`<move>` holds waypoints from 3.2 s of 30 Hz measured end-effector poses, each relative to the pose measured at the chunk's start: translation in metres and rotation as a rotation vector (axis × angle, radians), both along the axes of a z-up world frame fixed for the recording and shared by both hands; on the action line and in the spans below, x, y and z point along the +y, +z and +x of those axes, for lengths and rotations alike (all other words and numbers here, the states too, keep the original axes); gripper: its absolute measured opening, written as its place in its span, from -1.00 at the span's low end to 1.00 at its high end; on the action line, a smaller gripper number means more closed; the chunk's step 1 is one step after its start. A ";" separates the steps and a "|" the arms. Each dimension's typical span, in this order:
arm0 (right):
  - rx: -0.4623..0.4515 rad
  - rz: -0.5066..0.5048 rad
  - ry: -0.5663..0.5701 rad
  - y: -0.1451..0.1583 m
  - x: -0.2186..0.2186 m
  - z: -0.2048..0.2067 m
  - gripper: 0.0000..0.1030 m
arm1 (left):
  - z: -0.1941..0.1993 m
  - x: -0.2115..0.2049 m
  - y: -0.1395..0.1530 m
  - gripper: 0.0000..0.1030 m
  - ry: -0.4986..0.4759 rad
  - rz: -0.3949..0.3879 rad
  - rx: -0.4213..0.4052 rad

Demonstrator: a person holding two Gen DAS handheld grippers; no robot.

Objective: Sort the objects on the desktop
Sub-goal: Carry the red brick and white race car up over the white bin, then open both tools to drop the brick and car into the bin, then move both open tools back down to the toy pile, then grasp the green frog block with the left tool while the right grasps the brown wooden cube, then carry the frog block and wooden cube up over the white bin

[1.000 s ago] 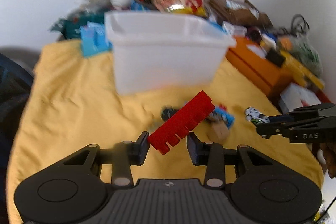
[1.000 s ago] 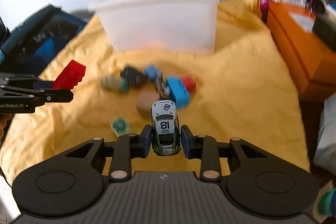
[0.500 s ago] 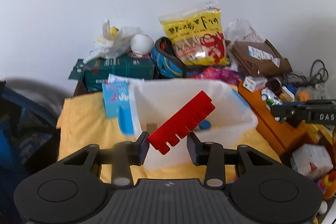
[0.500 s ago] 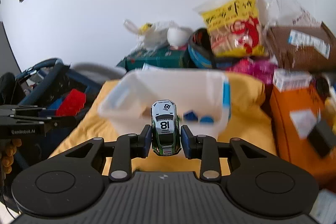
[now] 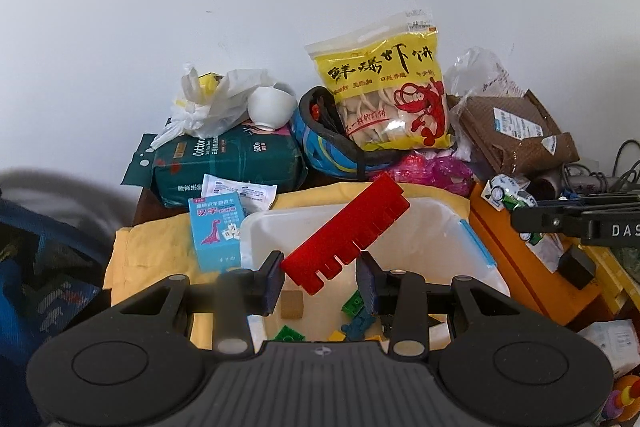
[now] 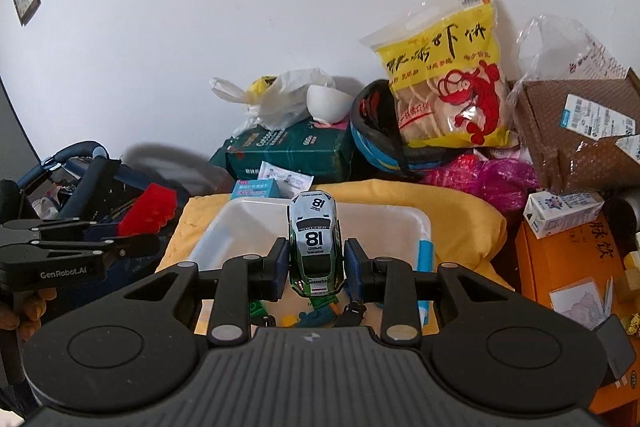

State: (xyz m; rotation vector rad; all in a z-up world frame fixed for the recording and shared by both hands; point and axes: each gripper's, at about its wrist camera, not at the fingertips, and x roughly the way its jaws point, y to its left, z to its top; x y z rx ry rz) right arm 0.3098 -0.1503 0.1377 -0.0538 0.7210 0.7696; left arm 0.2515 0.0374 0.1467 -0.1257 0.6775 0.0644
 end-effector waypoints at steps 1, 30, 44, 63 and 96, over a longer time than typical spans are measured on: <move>0.003 -0.008 0.001 -0.001 0.002 0.002 -0.35 | 0.004 -0.001 0.000 -0.17 -0.002 0.004 0.005; 0.092 -0.112 0.013 -0.023 0.027 0.046 -0.31 | 0.061 -0.016 -0.024 0.10 0.009 0.057 0.147; 0.036 -0.045 0.033 -0.039 -0.012 -0.006 0.10 | -0.042 -0.034 -0.059 0.21 -0.079 0.036 0.053; 0.175 -0.195 -0.009 -0.162 -0.078 -0.119 0.10 | -0.113 -0.128 -0.199 -0.10 -0.253 -0.008 0.223; 0.090 -0.073 0.021 -0.126 -0.028 -0.118 -0.37 | -0.133 -0.019 -0.110 -0.32 0.017 -0.136 0.083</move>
